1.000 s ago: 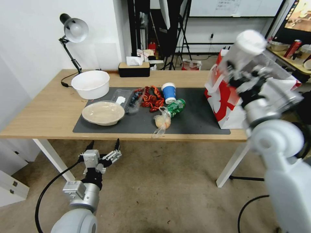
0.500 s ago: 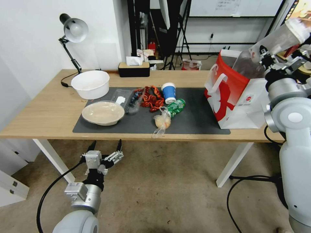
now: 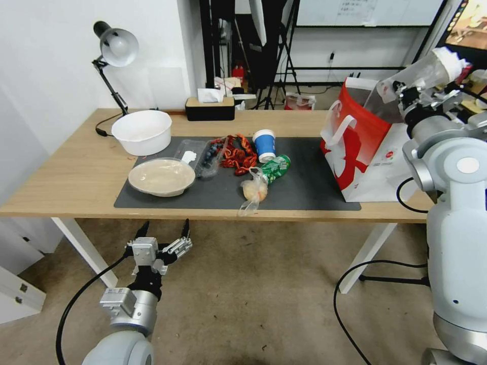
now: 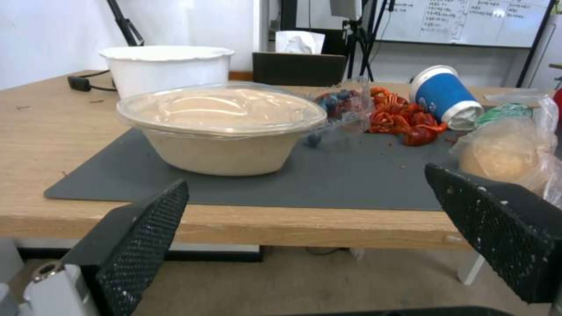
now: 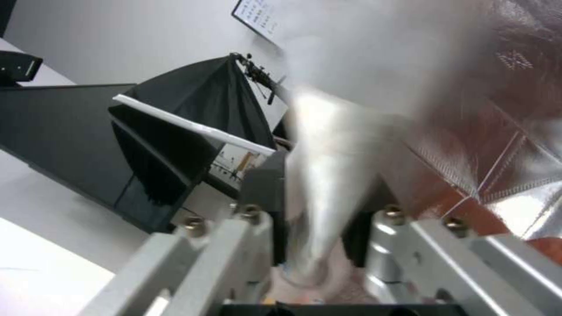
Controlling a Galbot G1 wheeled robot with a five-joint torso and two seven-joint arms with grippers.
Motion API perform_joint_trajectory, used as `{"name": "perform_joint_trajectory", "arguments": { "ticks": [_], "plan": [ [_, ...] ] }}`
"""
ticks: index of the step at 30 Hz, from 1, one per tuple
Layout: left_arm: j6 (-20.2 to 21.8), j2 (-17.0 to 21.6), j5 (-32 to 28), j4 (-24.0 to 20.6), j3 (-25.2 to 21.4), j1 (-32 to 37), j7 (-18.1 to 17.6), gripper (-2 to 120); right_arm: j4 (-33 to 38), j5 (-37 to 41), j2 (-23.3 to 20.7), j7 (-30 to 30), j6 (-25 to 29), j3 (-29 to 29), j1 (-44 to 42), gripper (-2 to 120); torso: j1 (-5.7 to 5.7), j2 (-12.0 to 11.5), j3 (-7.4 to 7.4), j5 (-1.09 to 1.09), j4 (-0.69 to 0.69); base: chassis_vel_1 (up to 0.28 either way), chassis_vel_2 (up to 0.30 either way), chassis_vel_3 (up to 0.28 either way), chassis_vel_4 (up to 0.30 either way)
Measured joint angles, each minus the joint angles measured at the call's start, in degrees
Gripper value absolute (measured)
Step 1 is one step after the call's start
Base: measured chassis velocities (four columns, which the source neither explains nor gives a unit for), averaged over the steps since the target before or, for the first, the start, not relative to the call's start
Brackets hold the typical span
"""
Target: Pick up the trash from the table and place it into the takeout bag.
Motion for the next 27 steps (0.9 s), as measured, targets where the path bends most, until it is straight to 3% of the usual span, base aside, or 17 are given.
{"name": "perform_joint_trajectory", "arguments": {
  "ticks": [16,20,24,27],
  "plan": [
    [-0.12,0.02,0.09,0.21,0.21,-0.01,0.13,100,0.41,-0.07,-0.29,0.68,-0.62,0.59,-0.48,78,0.00,0.02,0.00,0.00,0.00,0.000,0.000,0.000,0.000],
    [-0.25,0.03,0.11,0.22,0.19,0.03,0.15,100,0.49,-0.02,-0.31,0.77,-0.75,0.60,-0.46,96,0.00,0.02,0.00,0.00,0.00,0.000,0.000,0.000,0.000],
    [-0.28,0.03,0.12,0.22,0.14,0.03,0.16,100,1.00,0.09,-0.36,0.49,-0.89,0.60,-0.48,100,0.00,0.01,0.00,0.00,0.00,0.000,0.000,0.000,0.000],
    [-0.29,0.07,0.11,0.22,0.05,0.02,0.16,100,2.64,-0.48,-0.63,-3.02,-0.36,0.48,-1.56,100,0.00,0.01,0.00,0.00,0.01,0.000,0.000,0.000,0.000]
  ]
}}
